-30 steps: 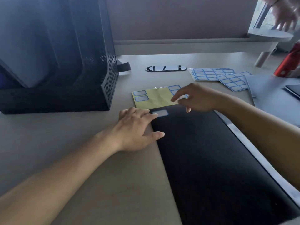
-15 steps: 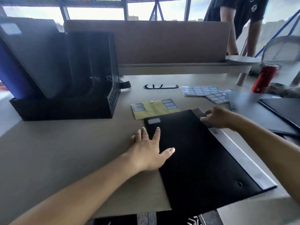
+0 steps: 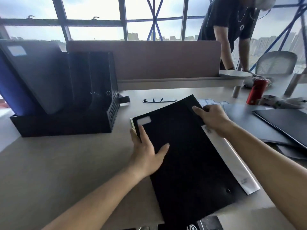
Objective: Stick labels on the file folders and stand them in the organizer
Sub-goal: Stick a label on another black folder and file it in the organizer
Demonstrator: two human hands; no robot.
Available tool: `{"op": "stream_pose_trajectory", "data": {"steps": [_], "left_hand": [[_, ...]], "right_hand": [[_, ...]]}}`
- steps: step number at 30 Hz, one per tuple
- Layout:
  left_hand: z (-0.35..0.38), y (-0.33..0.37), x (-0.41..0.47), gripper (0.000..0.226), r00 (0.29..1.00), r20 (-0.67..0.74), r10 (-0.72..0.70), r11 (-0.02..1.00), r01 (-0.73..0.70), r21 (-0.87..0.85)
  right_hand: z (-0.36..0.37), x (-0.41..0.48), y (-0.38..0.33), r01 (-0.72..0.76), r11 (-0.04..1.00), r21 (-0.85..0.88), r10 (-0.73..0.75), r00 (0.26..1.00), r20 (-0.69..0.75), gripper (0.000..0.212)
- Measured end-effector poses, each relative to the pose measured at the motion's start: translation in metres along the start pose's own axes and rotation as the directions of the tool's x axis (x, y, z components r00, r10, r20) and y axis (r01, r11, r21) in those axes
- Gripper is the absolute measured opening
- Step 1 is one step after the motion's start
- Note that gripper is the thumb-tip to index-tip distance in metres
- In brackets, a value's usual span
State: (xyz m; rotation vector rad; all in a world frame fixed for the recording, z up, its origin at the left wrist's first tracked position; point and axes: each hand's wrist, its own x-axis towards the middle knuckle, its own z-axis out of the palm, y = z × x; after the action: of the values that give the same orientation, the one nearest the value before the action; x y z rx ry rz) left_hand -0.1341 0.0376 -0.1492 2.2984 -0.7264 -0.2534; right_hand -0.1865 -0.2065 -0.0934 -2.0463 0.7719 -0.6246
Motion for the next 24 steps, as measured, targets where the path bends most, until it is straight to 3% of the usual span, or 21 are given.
{"op": "stream_pose_trajectory", "data": {"steps": [2,4,6,9,12,16,20,24], "left_hand": [[-0.014,0.001,0.007,0.096,0.995,-0.101,0.000,0.948,-0.032,-0.316],[-0.031,0.007,0.012,0.083,0.987,-0.161,0.007,0.793,-0.104,-0.600],[-0.047,0.016,0.014,0.084,0.974,-0.225,0.038,0.669,-0.192,-0.718],[-0.072,0.026,0.016,0.085,0.941,-0.332,0.056,0.615,-0.295,-0.731],[-0.097,0.027,0.015,0.078,0.892,-0.445,0.079,0.655,-0.382,-0.651],[-0.120,0.021,0.015,0.072,0.824,-0.556,0.106,0.671,-0.472,-0.572],[-0.140,0.016,0.018,0.073,0.774,-0.624,0.108,0.659,-0.526,-0.538],[-0.158,0.014,0.015,0.071,0.717,-0.690,0.104,0.661,-0.568,-0.491]], "right_hand": [[-0.006,0.003,-0.012,0.073,0.996,0.055,-0.072,0.997,-0.031,0.047],[-0.012,0.006,-0.028,0.142,0.987,0.080,-0.135,0.987,-0.083,0.041],[-0.013,0.011,-0.044,0.208,0.968,0.138,-0.190,0.973,-0.131,0.038],[-0.014,0.017,-0.065,0.295,0.934,0.200,-0.254,0.944,-0.209,0.035],[-0.011,0.022,-0.077,0.341,0.904,0.257,-0.281,0.928,-0.244,0.034],[-0.003,0.021,-0.089,0.343,0.864,0.370,-0.307,0.939,-0.154,0.038],[0.012,0.022,-0.099,0.366,0.845,0.390,-0.389,0.921,-0.022,0.022],[0.021,0.012,-0.110,0.487,0.766,0.420,-0.533,0.846,-0.010,0.062]]}}
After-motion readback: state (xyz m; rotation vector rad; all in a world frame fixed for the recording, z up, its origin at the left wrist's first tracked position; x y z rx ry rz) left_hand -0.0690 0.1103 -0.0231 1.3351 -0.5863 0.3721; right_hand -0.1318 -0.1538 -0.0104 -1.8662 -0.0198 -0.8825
